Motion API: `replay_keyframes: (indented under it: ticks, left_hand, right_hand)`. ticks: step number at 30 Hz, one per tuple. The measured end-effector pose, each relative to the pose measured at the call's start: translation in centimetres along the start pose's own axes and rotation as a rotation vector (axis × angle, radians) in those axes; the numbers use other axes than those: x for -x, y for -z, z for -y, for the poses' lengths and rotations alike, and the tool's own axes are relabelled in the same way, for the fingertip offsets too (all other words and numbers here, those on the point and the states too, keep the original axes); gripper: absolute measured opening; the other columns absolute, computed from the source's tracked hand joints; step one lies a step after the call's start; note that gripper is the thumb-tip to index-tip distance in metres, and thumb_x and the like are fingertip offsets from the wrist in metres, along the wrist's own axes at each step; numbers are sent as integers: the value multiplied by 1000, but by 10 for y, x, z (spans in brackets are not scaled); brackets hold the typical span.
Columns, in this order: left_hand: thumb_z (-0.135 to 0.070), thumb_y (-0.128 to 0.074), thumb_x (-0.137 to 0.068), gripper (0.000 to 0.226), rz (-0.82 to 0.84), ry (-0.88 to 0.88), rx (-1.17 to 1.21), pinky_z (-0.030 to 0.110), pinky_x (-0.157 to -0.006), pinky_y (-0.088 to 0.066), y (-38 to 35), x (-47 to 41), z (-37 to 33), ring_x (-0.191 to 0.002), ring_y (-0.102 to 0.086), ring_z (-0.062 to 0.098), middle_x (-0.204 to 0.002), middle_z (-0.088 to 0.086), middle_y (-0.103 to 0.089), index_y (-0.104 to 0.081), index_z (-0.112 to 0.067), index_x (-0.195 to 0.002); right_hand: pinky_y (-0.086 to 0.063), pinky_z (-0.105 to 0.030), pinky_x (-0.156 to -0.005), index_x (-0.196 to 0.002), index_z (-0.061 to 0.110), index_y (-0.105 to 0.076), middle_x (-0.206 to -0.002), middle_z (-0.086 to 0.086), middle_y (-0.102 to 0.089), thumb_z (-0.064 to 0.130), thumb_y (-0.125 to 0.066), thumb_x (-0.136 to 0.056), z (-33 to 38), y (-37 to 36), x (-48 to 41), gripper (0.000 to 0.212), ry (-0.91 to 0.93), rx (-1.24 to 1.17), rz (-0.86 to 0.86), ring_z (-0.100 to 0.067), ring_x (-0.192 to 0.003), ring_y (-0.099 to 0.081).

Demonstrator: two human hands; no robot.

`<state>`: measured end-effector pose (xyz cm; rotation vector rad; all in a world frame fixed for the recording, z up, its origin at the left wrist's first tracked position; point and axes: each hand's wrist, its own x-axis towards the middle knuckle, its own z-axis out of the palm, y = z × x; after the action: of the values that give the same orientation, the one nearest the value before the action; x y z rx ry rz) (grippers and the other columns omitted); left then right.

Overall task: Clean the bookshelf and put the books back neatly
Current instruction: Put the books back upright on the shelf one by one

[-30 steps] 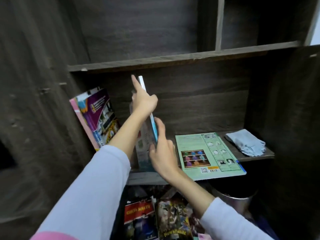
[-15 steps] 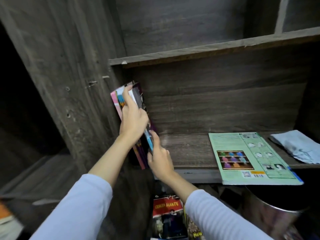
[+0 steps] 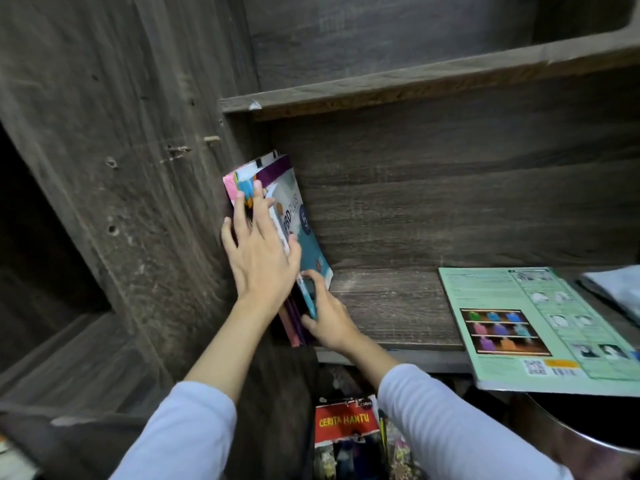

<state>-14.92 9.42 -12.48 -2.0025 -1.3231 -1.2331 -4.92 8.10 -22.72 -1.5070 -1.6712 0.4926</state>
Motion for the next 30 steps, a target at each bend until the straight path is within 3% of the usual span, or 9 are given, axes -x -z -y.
replay_keyframes:
  ticks: [3, 7, 10, 12, 15, 20, 24, 26, 30]
  left_hand:
    - [-29, -65, -79, 84, -6, -10, -62, 47, -109, -16, -7, -4, 1, -141, -21, 28, -148, 3, -39, -14, -13, -144]
    - [-34, -66, -78, 84, -17, -79, -177, 47, -108, -18, -13, 0, 10, -141, -24, 29, -154, 4, -28, -22, -8, -144]
    - [-35, -65, -78, 86, -47, -126, -206, 45, -108, -16, -14, 2, 16, -140, -24, 30, -153, 6, -29, -20, -5, -145]
    - [-35, -67, -78, 89, -59, -143, -224, 44, -108, -14, -15, 3, 16, -140, -24, 30, -153, 8, -28, -17, -5, -146]
    - [-37, -66, -78, 94, -65, -132, -293, 44, -111, -13, -18, 3, 16, -141, -24, 31, -155, 10, -23, -13, -4, -148]
    - [-48, -52, -84, 94, -69, -102, -508, 44, -112, -7, -28, 2, 17, -142, -23, 29, -156, 12, -20, 1, -4, -148]
    - [-46, -47, -86, 93, -81, -104, -534, 45, -113, -5, -32, 2, 19, -142, -22, 30, -155, 14, -20, 9, -3, -146]
    - [-45, -47, -86, 92, -73, -96, -554, 46, -114, -7, -31, 2, 18, -142, -23, 30, -155, 16, -21, 8, -1, -145]
    - [-40, -48, -87, 91, -11, -54, -513, 46, -113, -5, -30, 2, 14, -143, -18, 32, -154, 20, -18, 11, 0, -143]
  right_hand:
    - [-43, -33, -87, -137, 39, -14, -133, -10, -48, 12, -63, -75, -6, 7, -6, 84, -25, -43, 64, -34, -110, -54]
    - [-42, -29, -96, -141, 40, -13, -136, -5, -46, 15, -77, -67, -22, 6, -2, 101, -121, -169, 185, -25, -120, -49]
    - [-45, -39, -101, -141, 46, -13, -131, -6, -52, 22, -80, -64, -32, -1, 0, 105, -176, -180, 204, -26, -118, -53]
    - [-45, -38, -101, -143, 44, -13, -132, -7, -52, 23, -81, -64, -34, -1, -3, 107, -168, -180, 206, -24, -117, -52]
    - [-43, -32, -101, -146, 40, -15, -135, -9, -50, 19, -81, -68, -37, 1, -6, 105, -156, -189, 207, -17, -112, -48]
    - [-37, -22, -104, -149, 37, -15, -143, -6, -43, 16, -81, -71, -41, 3, -9, 105, -130, -211, 219, -16, -121, -46]
    - [-35, -8, -90, -149, 34, -19, -141, -5, -44, 16, -83, -69, -43, 5, -8, 104, -119, -230, 190, -10, -112, -46]
    - [-36, -11, -93, -149, 35, -20, -140, -7, -46, 21, -83, -70, -42, 3, -5, 102, -128, -196, 170, -13, -114, -48]
    - [-38, -33, -107, -149, 30, -20, -141, -13, -47, 38, -74, -78, -42, -4, 2, 89, -132, 53, 154, -27, -128, -47]
